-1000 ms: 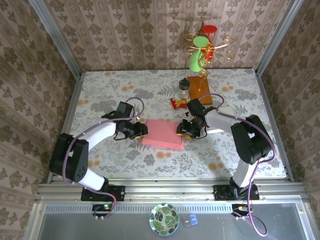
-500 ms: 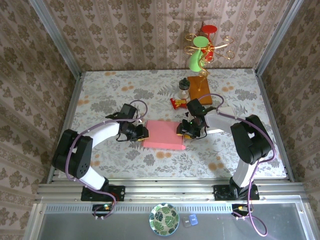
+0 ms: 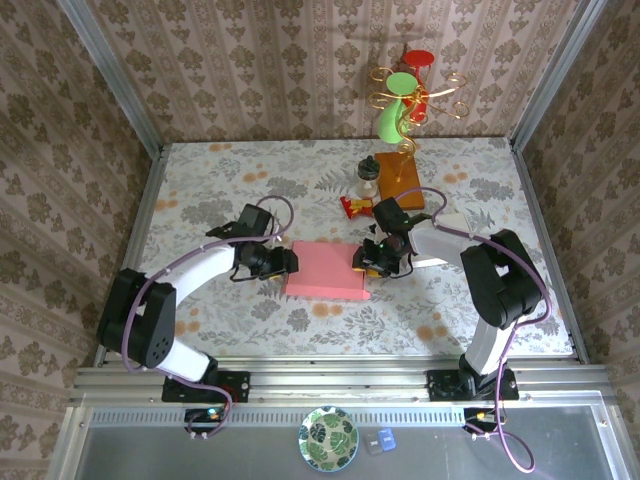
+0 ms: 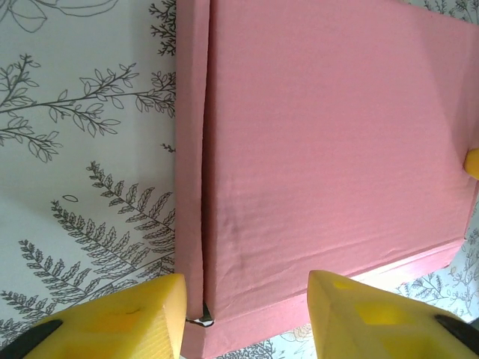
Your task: Fold the paper box
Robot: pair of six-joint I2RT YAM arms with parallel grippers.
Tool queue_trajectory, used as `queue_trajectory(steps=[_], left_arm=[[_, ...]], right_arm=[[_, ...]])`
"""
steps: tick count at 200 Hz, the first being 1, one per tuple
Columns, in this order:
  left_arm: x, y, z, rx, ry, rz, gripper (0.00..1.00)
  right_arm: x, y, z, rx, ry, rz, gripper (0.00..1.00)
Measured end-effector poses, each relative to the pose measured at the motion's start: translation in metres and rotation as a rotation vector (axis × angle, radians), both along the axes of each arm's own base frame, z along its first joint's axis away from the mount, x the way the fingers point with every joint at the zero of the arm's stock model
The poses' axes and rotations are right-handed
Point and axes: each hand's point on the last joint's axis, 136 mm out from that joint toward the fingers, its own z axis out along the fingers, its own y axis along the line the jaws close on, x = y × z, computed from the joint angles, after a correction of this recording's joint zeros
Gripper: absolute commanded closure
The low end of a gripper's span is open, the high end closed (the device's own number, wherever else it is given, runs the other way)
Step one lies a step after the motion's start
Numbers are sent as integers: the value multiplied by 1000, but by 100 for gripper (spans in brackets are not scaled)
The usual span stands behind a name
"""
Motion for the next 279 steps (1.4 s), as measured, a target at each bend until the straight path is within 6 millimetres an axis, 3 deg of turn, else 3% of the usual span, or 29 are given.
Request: queue_trajectory(steps=[51, 113, 232, 279], left_arm=[[5, 7, -20, 22, 40, 4, 57], [15, 4, -22, -7, 2, -2, 68], [19, -1, -27, -46, -31, -9, 80], [19, -3, -29, -65, -46, -10, 85]], right_arm=[[0, 1, -1, -1, 2, 3, 72], [2, 3, -1, 1, 1, 5, 76], [-2, -5, -7, 54, 4, 1, 39], [-1, -3, -5, 114, -2, -11, 34]])
